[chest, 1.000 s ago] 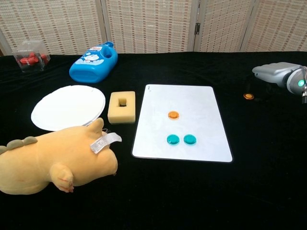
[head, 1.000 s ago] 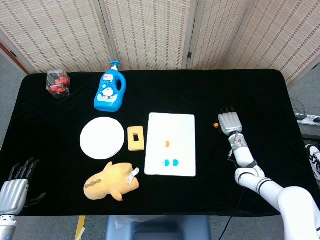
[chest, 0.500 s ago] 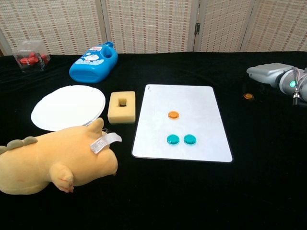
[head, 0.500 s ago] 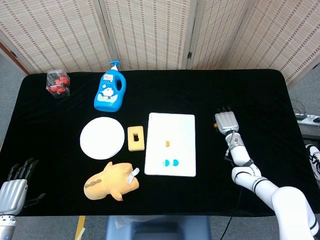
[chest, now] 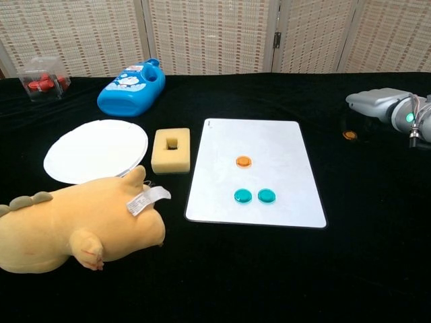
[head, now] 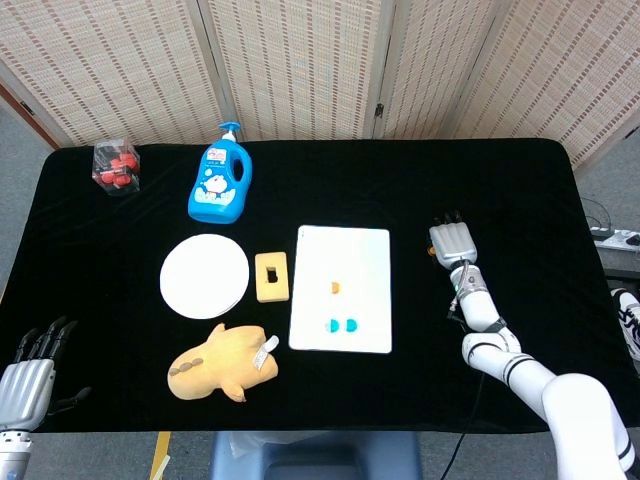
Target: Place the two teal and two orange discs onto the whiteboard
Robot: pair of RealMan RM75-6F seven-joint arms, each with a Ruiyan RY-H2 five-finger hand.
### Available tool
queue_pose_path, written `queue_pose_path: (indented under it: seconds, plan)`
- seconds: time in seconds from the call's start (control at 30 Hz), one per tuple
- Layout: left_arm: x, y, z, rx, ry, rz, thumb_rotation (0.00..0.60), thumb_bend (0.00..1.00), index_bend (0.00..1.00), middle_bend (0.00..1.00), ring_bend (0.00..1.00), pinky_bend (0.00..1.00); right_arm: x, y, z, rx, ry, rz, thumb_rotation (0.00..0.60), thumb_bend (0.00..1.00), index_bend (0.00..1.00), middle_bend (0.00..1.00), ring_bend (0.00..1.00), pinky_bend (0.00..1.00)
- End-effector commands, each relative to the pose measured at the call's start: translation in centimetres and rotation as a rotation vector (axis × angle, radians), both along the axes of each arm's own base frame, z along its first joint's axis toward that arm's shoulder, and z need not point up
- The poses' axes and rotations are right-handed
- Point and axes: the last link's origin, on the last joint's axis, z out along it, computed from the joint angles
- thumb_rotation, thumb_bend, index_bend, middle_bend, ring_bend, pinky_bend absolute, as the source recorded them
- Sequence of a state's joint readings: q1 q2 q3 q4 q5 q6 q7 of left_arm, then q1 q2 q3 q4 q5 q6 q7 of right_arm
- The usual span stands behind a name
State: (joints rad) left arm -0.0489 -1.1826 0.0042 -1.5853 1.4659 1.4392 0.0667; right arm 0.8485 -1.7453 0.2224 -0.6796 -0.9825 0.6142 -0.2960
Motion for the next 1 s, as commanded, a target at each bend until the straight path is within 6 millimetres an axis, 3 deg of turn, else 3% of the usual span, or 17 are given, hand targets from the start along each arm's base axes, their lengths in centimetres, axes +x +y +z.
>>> queue_pose_path:
  seconds: [0.03,0.17,0.3,0.7,1.0]
  plan:
    - [0.0,0.0,0.0,0.0,-0.001,-0.001,0.6,0.2,0.04,0.06,0.17,0.0,-0.1,0.0,0.5,-0.007,-0.003,0.004,0.594,0.41,0.49,0.22,0.1,0.0]
    - [0.0,0.1,0.0,0.002,-0.001,-0.004,0.6,0.2,0.04,0.06,0.17,0.0,0.3,0.2,0.8,-0.003,-0.009,0.024,0.593,0.41,0.49,0.22,0.1,0.0]
    - [0.1,0.1,0.1,0.005,-0.002,-0.006,0.6,0.2,0.04,0.06,0.17,0.0,2.0,0.8,0.8,0.02,-0.04,0.081,0.593,0.41,0.49,0.22,0.1,0.0]
    - [0.0,-0.2,0.4,0.013,-0.008,-0.004,0.6,0.2,0.04,0.06,0.17,0.0,10.2,4.4,-1.6,0.177,-0.099,0.294,0.594,0.41,0.5,0.22,0.1,0.0]
    - [-0.4,-0.6,0.3,0.015,-0.012,0.004,0.6,0.2,0.04,0.06,0.17,0.0,12.4,6.1,-3.8,0.24,-0.085,0.342,0.595,0.41,0.5,0.22,0.1,0.0]
